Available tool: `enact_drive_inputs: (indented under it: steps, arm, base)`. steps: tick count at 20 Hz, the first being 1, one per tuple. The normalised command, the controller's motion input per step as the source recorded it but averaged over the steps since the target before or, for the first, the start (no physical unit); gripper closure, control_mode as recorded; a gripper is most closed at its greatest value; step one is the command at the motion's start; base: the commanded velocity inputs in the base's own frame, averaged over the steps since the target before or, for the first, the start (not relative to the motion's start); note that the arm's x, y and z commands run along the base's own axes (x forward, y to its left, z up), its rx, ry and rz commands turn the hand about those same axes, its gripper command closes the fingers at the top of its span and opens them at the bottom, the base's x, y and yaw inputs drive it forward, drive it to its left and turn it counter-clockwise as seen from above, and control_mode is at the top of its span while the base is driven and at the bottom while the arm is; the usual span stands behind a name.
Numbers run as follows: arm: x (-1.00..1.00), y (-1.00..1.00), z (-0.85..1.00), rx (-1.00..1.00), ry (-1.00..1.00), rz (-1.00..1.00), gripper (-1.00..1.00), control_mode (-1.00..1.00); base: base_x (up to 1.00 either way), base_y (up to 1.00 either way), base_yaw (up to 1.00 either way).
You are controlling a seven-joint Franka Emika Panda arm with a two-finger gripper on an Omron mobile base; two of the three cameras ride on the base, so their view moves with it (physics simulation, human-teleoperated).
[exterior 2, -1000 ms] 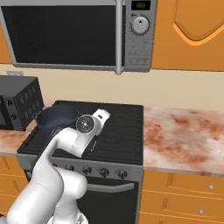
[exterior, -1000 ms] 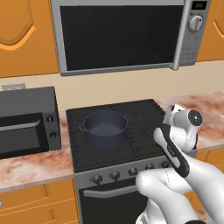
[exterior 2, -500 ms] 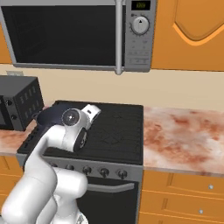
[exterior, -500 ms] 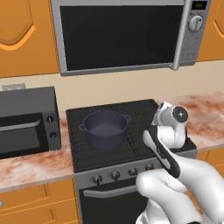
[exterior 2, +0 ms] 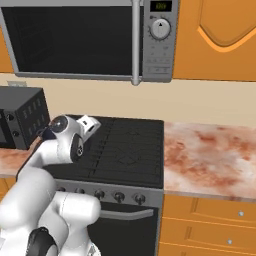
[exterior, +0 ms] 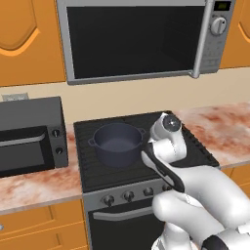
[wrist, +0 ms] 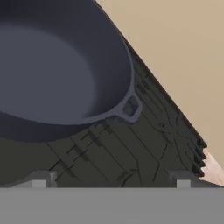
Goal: Move the pot and pan from the stove into the sink.
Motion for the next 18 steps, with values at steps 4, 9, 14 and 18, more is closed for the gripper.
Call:
enact_drive_inputs:
  steps: [4, 9, 14, 18]
  arm:
    - [0.08, 0.48, -0.03, 0.00, 0.02, -0.04, -1.00, -1.00]
    - [0.00, 0.36, 0.00, 0.01, 0.00, 0.00, -1.00, -1.00]
    - [0.00, 0.21, 0.00, 0.02, 0.00, 0.00, -1.00, -1.00]
    - [0.00, 0.26, 0.00, 0.01, 0.00, 0.00, -1.00, -1.00]
  base:
    - [0.00, 0.00, 0.00]
    - [0.00, 0.00, 0.00]
    - [0.00, 0.00, 0.00]
    - [0.00, 0.00, 0.00]
